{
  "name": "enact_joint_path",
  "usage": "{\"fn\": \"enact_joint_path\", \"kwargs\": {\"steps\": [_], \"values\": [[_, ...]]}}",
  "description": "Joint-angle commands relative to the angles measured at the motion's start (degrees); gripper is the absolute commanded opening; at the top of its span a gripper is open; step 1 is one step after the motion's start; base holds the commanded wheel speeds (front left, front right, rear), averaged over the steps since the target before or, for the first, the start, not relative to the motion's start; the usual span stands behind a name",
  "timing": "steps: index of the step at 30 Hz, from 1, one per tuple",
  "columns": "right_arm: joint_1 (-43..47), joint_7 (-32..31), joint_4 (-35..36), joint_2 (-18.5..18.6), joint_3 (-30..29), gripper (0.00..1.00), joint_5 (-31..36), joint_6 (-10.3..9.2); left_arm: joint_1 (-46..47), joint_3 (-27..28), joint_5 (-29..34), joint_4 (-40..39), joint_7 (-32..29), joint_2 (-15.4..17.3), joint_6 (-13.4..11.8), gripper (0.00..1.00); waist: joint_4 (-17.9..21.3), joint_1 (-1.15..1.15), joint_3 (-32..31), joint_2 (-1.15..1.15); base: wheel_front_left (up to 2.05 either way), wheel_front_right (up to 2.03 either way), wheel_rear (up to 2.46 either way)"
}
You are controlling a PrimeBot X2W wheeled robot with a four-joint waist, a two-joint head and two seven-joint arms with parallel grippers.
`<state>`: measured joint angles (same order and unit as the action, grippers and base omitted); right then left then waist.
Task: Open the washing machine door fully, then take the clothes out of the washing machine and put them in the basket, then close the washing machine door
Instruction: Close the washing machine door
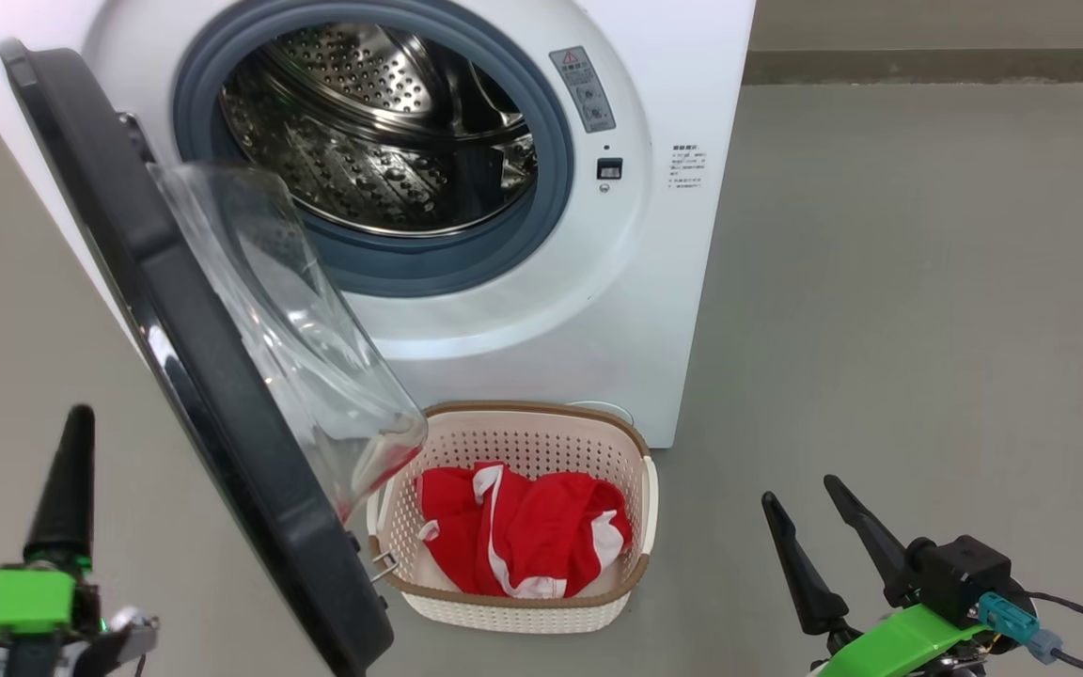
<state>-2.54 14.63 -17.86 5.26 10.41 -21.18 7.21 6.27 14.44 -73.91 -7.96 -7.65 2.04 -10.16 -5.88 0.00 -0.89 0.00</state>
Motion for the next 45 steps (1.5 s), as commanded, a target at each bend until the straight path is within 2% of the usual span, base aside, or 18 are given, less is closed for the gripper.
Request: {"fn": "enact_joint_path", "kwargs": {"steps": [1, 4, 7, 15, 33, 45], "values": [[-1.3, 0.4, 1.4, 0.4, 1.1, 1.00, -0.1, 0.28, 2.7, 2.2, -2.8, -3.7, -2.6, 0.8, -2.0, 0.00, 0.1, 0.00, 0.2, 0.00, 0.00, 0.00, 0.00], [-1.3, 0.4, 1.5, 0.4, 1.1, 1.00, -0.1, 0.28, 2.6, 2.3, -8.1, -7.2, -7.1, 0.8, -4.6, 0.00, 0.2, 0.00, 0.4, 0.00, 0.00, 0.00, 0.00], [-1.4, 0.4, 1.6, 0.3, 1.1, 1.00, -0.1, 0.28, 2.0, 2.0, -9.6, -9.8, -9.8, 1.6, -6.5, 0.00, 0.5, 0.00, 0.8, 0.00, 0.00, 0.00, 0.00], [-1.8, 0.4, 1.6, 0.4, 0.9, 1.00, 0.0, 0.28, 1.4, 0.9, -11.7, -12.4, -11.4, 1.5, -7.6, 0.00, 1.5, 0.00, 1.8, 0.00, 0.00, 0.00, 0.00], [-4.4, 0.4, 1.9, 0.5, 0.8, 1.00, -0.3, 0.28, 6.0, -4.0, -14.9, -11.4, -7.6, 0.9, -5.8, 0.00, 6.8, 0.00, 6.6, 0.00, 0.00, 0.00, 0.00], [-6.1, 0.4, 2.4, 0.6, 1.1, 1.00, -0.2, 0.28, 13.3, -6.4, -17.7, -5.4, -4.0, 0.9, -3.5, 0.00, 10.3, 0.00, 10.1, 0.00, 0.00, 0.00, 0.00]]}}
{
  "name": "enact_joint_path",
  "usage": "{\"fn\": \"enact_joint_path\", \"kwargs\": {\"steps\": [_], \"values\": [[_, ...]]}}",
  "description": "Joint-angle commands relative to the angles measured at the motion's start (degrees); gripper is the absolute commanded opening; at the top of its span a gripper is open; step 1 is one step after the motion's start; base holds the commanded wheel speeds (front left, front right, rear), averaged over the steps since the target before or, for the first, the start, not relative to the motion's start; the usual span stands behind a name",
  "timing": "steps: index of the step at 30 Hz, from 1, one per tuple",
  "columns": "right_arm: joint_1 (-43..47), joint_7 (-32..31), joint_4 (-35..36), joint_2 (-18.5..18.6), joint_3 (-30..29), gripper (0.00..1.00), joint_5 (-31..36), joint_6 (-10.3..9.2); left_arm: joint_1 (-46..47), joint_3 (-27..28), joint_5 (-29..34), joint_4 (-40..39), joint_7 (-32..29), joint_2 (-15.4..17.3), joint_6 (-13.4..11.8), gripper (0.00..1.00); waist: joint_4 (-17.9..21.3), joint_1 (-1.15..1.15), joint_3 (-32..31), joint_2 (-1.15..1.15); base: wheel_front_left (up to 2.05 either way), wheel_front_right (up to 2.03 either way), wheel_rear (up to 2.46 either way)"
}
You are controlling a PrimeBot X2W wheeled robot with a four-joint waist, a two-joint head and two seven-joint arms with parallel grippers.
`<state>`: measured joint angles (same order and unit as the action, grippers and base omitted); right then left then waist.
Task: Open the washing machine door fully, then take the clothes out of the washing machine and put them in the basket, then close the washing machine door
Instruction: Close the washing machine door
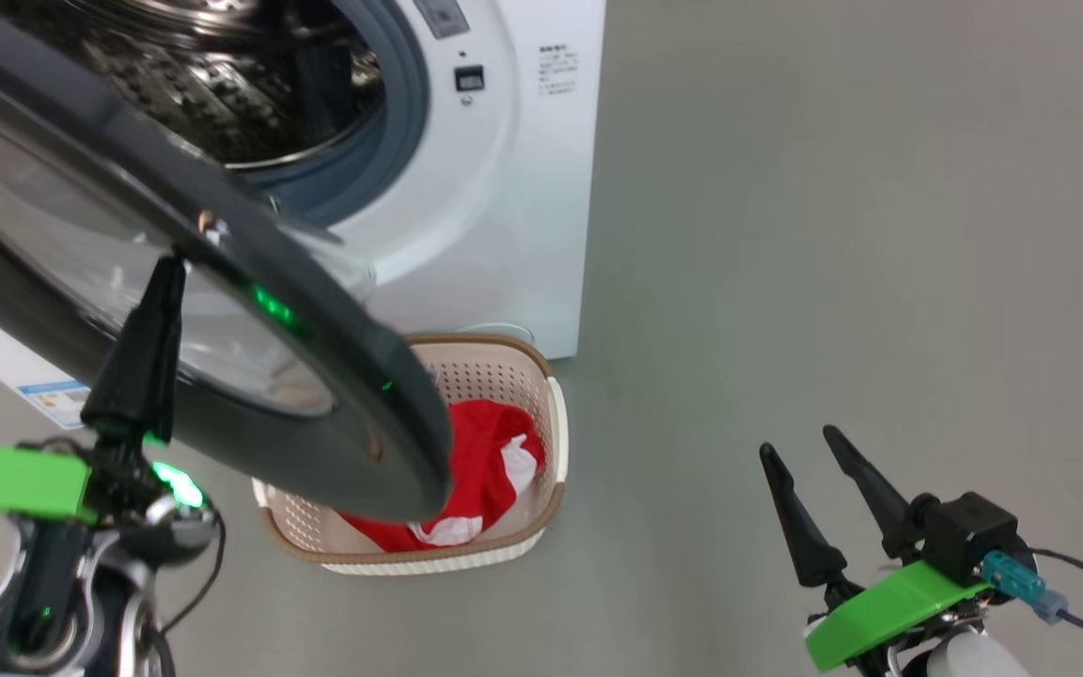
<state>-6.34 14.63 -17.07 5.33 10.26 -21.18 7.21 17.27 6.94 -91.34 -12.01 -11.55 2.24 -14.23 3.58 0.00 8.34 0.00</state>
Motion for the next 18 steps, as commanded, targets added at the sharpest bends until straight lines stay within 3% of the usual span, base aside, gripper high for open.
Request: {"fn": "enact_joint_path", "kwargs": {"steps": [1, 18], "values": [[-2.4, 0.4, 1.7, 0.6, 1.2, 1.00, -0.2, 0.28, 3.0, 0.8, -0.4, -0.8, 0.1, 0.7, 0.9, 0.00, 1.0, 0.00, 1.2, 0.00, 0.00, 0.00, 0.00], [-3.1, 0.4, 2.5, 1.6, 0.3, 1.00, 0.3, 0.28, 17.6, -3.0, -1.9, 12.8, 4.4, 0.6, 4.4, 0.00, 2.0, 0.00, 6.0, 0.00, 0.00, 0.00, 0.00]]}}
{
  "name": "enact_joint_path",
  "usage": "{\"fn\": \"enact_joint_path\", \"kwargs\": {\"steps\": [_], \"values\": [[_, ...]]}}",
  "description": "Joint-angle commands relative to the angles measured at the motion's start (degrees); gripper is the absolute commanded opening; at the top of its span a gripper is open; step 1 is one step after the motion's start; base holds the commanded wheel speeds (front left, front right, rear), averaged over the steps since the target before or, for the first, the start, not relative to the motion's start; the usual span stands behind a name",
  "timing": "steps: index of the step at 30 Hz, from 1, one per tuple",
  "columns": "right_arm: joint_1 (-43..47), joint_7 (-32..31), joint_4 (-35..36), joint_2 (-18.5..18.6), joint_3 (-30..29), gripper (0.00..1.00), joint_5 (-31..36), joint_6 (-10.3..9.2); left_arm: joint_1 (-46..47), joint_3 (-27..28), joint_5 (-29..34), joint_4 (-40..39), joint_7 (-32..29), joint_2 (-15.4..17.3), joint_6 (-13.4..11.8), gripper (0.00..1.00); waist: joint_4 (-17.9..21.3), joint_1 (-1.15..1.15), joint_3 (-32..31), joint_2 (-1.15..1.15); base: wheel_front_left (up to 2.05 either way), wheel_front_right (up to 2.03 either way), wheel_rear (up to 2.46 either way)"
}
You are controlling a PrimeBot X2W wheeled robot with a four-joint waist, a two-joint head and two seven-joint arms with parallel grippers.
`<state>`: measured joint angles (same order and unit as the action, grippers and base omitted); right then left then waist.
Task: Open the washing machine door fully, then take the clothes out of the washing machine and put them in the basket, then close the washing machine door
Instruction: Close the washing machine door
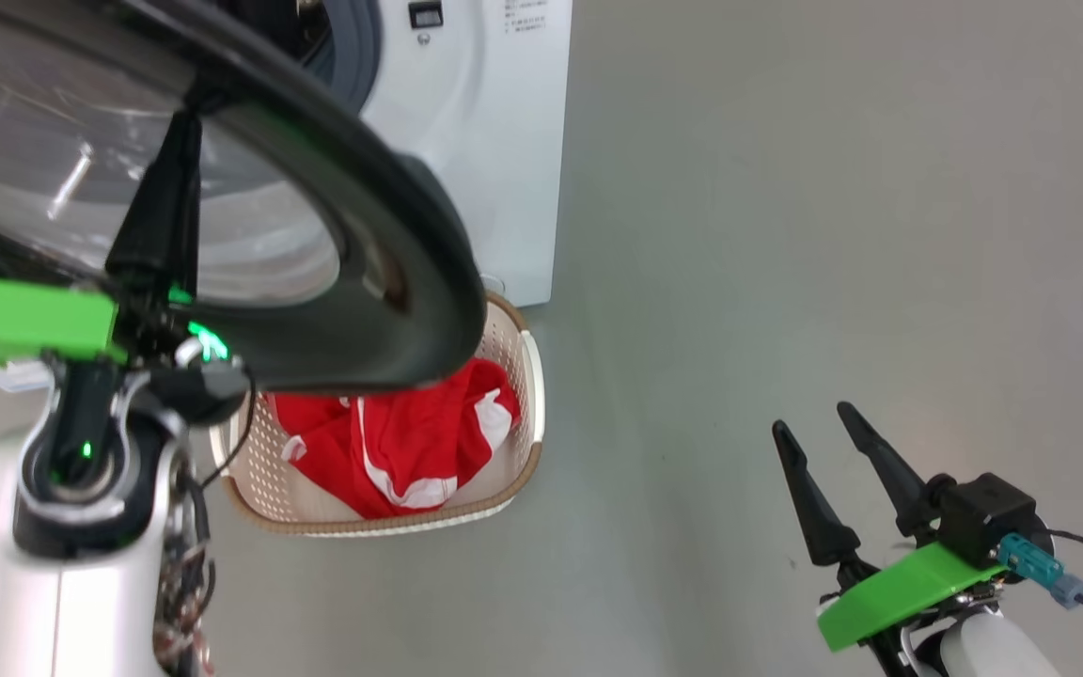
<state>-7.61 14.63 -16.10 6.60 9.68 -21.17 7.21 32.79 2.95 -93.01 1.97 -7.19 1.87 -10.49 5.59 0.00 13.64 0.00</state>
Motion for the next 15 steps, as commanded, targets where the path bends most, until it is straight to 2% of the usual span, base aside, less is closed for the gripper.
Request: {"fn": "enact_joint_path", "kwargs": {"steps": [1, 15], "values": [[-2.0, 0.4, 1.6, 0.3, 1.0, 1.00, 0.3, 0.28, 3.1, 0.8, -0.4, -0.1, 0.3, 1.0, 1.0, 0.00, -0.1, 0.00, 1.0, 0.00, 0.00, 0.00, 0.00], [-4.4, 0.4, 2.0, 1.1, 1.5, 1.00, 0.4, 0.28, 17.0, 0.3, -0.6, 12.3, 2.3, 1.3, 6.3, 0.00, 0.6, 0.00, 5.4, 0.00, 0.00, 0.00, 0.00]]}}
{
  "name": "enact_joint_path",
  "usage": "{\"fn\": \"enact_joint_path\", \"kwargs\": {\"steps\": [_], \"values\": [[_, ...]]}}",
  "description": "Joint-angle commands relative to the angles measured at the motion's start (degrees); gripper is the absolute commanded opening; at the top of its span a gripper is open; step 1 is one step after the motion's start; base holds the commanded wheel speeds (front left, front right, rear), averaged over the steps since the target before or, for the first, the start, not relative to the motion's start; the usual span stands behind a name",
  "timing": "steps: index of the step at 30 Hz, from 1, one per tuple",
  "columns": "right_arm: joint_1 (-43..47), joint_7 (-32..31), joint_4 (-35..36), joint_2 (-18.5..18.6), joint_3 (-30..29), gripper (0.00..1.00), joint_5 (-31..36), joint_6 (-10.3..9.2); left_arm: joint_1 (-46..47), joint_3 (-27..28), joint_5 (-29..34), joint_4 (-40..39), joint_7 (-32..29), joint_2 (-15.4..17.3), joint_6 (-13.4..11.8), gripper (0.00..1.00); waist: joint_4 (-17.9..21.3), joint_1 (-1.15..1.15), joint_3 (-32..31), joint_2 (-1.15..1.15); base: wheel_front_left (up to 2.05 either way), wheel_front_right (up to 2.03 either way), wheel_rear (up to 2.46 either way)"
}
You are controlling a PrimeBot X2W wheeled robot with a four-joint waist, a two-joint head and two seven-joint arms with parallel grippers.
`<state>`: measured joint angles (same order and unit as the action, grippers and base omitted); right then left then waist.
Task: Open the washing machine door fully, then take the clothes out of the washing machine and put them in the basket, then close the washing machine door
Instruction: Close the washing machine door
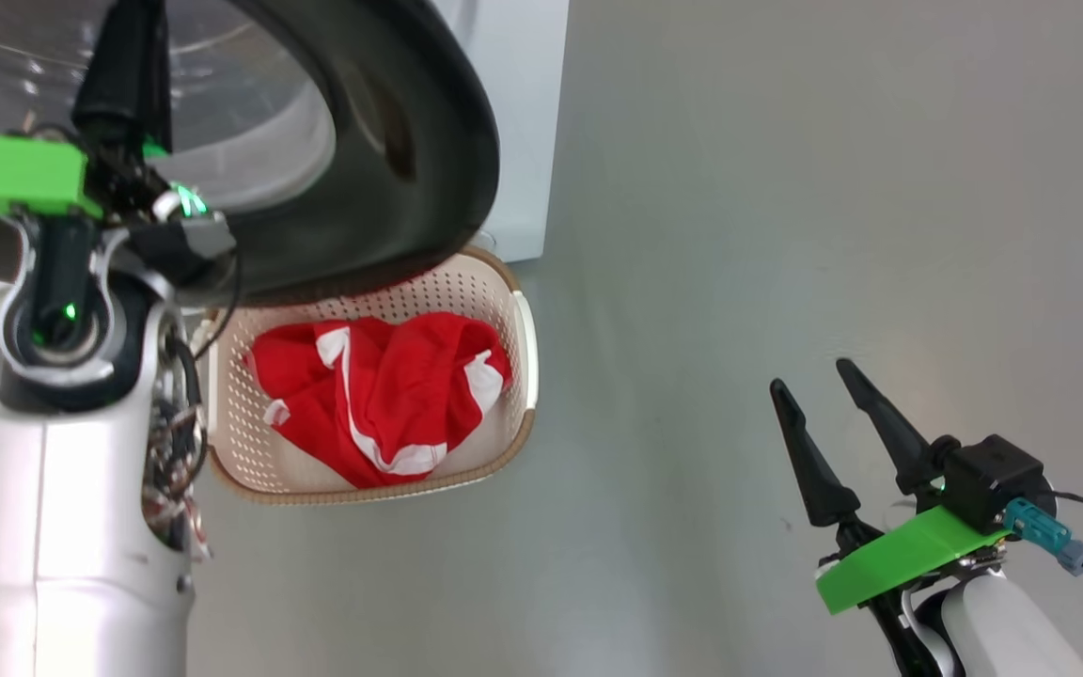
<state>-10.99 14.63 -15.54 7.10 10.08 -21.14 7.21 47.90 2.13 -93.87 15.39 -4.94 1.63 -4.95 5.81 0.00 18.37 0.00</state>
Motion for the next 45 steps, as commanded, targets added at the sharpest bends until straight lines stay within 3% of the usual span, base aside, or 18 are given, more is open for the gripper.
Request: {"fn": "enact_joint_path", "kwargs": {"steps": [1, 12, 14, 15, 24, 29, 37, 45], "values": [[-1.1, 0.4, 1.5, 0.6, 1.1, 1.00, 0.4, 0.28, 2.6, 1.2, 0.2, -0.3, 0.0, 1.6, 1.1, 0.00, 0.5, 0.00, 0.9, 0.00, 0.00, 0.00, 0.00], [-1.2, 0.4, 1.1, 0.4, 0.6, 1.00, 0.7, 0.28, 3.2, 0.4, -1.0, 5.0, -2.5, 1.6, 5.8, 0.01, 0.5, 0.00, -0.4, 0.00, 0.00, 0.00, 0.00], [-1.0, 0.4, 1.0, 0.3, 0.7, 1.00, 0.7, 0.28, 2.0, 0.4, -1.0, 5.0, -2.7, 1.7, 6.2, 0.75, 0.4, 0.00, -1.3, 0.00, 0.00, 0.00, 0.00], [-1.0, 0.4, 1.0, 0.2, 0.7, 1.00, 0.7, 0.28, 1.1, 0.4, -1.1, 4.8, -3.0, 1.7, 6.3, 1.00, 0.3, 0.00, -1.9, 0.00, 0.00, 0.00, 0.00], [0.3, 0.4, 0.3, -0.2, 1.0, 1.00, 0.4, 0.28, -7.6, 2.5, -0.8, 2.9, -1.9, 2.7, 8.1, 1.00, -0.4, 0.00, -7.2, 0.00, 0.00, 0.00, 0.00], [1.5, 0.4, -0.1, -0.6, 1.1, 1.00, 0.3, 0.28, -14.8, 2.3, 2.2, 0.9, -0.2, 3.8, 9.5, 1.00, -0.8, 0.00, -10.5, 0.00, 0.00, 0.00, 0.00], [3.4, 0.4, -0.8, -0.9, 1.3, 1.00, 0.0, 0.28, -26.0, 1.3, 6.3, -3.9, 1.7, 4.2, 8.9, 1.00, -1.6, 0.00, -15.3, 0.00, 0.00, 0.00, 0.00], [5.3, 0.4, -0.9, -1.2, 1.0, 1.00, -0.1, 0.28, -37.6, -2.5, 20.7, -8.1, 10.5, 6.3, 10.2, 1.00, -1.9, 0.00, -18.9, 0.00, 0.00, 0.00, 0.00]]}}
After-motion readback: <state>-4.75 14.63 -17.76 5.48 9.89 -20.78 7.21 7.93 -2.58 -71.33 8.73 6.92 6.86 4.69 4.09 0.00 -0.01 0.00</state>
